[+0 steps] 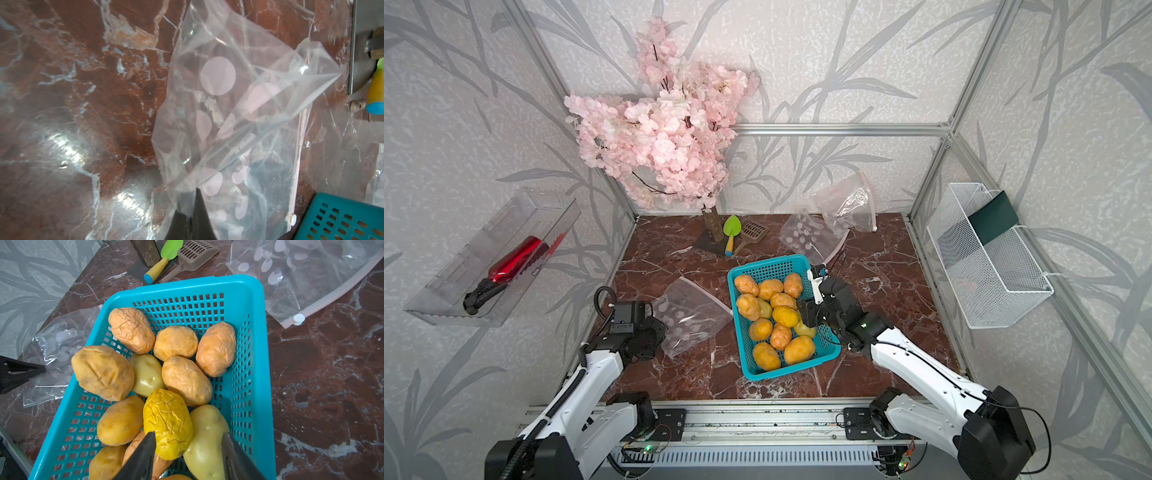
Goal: Put the potatoes into a zipper bag and zip it
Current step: Pick up the zipper food storage bag at the center of the board.
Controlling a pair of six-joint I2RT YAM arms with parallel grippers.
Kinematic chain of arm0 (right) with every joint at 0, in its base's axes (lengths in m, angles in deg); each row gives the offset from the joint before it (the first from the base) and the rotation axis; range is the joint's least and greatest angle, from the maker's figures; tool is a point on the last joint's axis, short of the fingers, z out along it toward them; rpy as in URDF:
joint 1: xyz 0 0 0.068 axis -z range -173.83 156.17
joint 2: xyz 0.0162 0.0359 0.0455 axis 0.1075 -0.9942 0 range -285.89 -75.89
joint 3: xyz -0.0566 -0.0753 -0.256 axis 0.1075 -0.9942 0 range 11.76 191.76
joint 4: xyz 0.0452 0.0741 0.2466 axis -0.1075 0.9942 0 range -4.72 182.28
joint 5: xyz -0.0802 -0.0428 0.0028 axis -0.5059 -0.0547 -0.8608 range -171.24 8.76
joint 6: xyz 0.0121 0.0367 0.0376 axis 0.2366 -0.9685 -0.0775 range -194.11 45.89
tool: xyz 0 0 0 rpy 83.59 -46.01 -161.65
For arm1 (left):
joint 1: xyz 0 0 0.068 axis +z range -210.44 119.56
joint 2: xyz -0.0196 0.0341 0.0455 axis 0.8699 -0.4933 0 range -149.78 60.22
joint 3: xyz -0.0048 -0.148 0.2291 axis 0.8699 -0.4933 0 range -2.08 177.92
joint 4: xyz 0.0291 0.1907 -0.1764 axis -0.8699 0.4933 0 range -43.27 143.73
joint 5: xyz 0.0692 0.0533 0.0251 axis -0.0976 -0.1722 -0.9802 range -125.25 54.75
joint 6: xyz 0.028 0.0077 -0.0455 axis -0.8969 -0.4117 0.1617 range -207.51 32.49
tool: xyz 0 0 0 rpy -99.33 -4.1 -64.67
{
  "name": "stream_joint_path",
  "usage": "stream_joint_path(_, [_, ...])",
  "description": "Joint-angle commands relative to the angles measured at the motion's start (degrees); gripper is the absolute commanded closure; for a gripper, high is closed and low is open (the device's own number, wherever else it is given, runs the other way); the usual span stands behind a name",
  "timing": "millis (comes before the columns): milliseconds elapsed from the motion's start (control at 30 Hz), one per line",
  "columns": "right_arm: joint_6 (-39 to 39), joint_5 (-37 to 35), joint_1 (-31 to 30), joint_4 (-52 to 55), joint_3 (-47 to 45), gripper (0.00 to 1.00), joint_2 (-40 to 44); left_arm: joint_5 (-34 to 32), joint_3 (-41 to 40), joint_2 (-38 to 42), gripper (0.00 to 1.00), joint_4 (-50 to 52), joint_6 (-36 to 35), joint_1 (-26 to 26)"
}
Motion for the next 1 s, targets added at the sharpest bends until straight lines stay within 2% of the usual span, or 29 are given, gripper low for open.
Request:
stream_joint_path(0, [-0.37,1.54,-0.41,-1.95,0.44,0.47,-0.63,2.97,4.58,-0.70,1.00,-1.42,-3.23,0.31])
stream_joint_path(200, [-1.74,2.98,-0.41,-2.35,1.49,0.40,-0.44,10.17,14.97,5.09,1.00,2.46,-7.08,-0.06])
stream_joint_path(367, [-2.37,4.86,-0.41,-3.35,2.37,0.40,0.63,13.99,25.60,7.52,1.00,4.35,-7.59,-2.89])
stream_joint_path(467, [-2.69,3.60,-0.38,-2.87,2.83,0.39,2.00,15.59,32.82,4.73,1.00,4.30,-7.44,-7.65])
stream_joint_path(633, [-2.38,1.69,0.66,-1.88,3.51,0.35,3.62,12.19,45.48,-2.46,1.00,3.63,-9.16,-21.86])
stream_joint_path(733, [-3.11,4.48,4.76,-2.13,3.36,0.34,3.47,14.04,50.65,-7.07,1.00,2.59,-9.56,-27.63])
stream_joint_path(833, [-4.73,12.32,12.05,-4.32,2.40,0.34,2.93,15.53,52.15,-9.60,1.00,1.36,-11.02,-32.42])
stream_joint_path(967, [-7.48,22.07,19.56,-8.69,0.30,0.34,1.48,16.16,45.24,-7.11,1.00,-1.53,-11.98,-33.74])
